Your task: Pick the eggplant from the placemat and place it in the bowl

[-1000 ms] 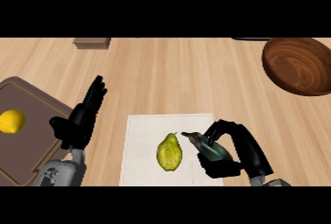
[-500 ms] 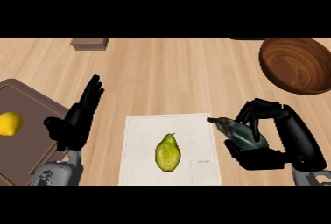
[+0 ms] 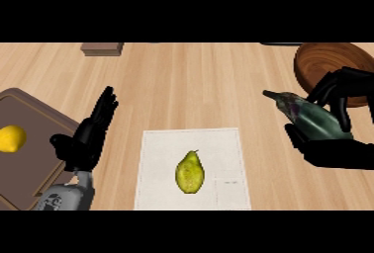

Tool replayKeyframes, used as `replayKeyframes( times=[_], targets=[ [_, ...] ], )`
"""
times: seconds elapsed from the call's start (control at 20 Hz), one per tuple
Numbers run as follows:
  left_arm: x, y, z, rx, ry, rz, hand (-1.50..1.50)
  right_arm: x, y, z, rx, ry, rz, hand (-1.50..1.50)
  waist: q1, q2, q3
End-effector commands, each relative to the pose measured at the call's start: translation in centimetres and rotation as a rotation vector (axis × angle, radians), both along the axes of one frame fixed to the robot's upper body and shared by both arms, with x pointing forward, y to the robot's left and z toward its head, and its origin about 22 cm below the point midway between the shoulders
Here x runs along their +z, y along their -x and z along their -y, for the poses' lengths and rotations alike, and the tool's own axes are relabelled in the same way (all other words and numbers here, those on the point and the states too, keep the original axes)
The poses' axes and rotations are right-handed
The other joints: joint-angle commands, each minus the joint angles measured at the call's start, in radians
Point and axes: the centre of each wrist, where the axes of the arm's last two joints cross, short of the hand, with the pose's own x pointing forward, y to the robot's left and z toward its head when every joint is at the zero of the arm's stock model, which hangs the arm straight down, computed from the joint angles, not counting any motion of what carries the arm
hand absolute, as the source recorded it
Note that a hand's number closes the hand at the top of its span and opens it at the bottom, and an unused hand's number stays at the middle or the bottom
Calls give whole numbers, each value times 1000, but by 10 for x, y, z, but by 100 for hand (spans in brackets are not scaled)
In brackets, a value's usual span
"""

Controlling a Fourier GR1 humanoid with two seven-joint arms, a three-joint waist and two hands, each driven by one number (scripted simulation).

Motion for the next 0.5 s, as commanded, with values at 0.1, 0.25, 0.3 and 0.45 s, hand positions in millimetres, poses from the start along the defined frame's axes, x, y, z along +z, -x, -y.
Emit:
replayKeyframes(
  times=[0.1, 0.25, 0.3, 0.45],
  targets=[
    [-12, 7, 21, 1, -13, 12, 0, 52, -18, 18, -98, -17, 18, 150, 2, 1, 0],
    [1, -3, 10, 1, 3, 5, 0, 70, -35, 14, -140, -11, 32, 150, 4, 1, 0],
    [9, -2, 5, -2, 2, -3, 0, 58, -47, 31, -180, 7, 4, 150, 6, 2, 1],
    [14, -6, 0, -17, -9, 14, 0, 82, -59, 19, -166, -30, -32, 150, 6, 2, 0]
  ],
)
